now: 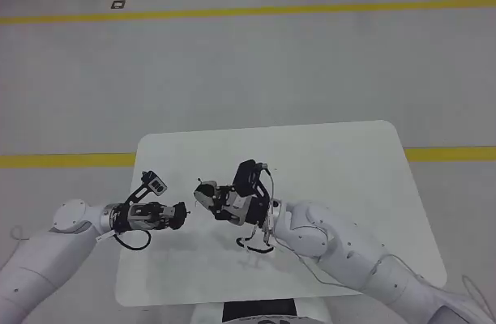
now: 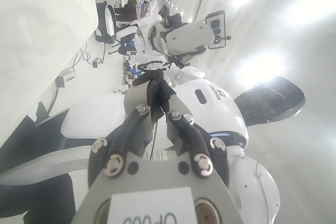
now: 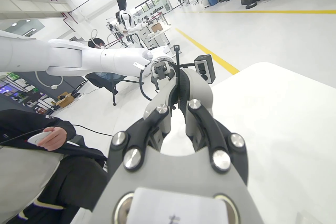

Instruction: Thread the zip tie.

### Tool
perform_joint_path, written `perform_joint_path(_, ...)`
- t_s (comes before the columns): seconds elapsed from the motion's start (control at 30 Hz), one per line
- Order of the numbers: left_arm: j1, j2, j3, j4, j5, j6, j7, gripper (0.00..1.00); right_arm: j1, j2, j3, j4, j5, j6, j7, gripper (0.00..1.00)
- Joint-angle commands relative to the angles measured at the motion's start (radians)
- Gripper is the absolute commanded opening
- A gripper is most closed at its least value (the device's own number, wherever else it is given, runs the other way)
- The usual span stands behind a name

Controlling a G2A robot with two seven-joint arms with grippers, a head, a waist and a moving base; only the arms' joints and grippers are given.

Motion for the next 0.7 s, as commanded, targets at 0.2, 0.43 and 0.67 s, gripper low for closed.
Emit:
perform_joint_path(0.2, 0.000, 0.000, 0.000, 0.000, 0.000, 0.000, 0.000, 0.00, 0.014, -0.009, -0.021, 0.011, 0.000, 0.000, -0.002, 0.00)
perform_joint_path(0.43, 0.000, 0.000, 0.000, 0.000, 0.000, 0.000, 0.000, 0.00, 0.023, -0.013, -0.030, 0.016, 0.003, 0.000, 0.002, 0.00)
perform_joint_path(0.67, 0.000, 0.000, 0.000, 0.000, 0.000, 0.000, 0.000, 0.00, 0.027, -0.014, -0.039, 0.021, 0.007, 0.000, 0.006, 0.00)
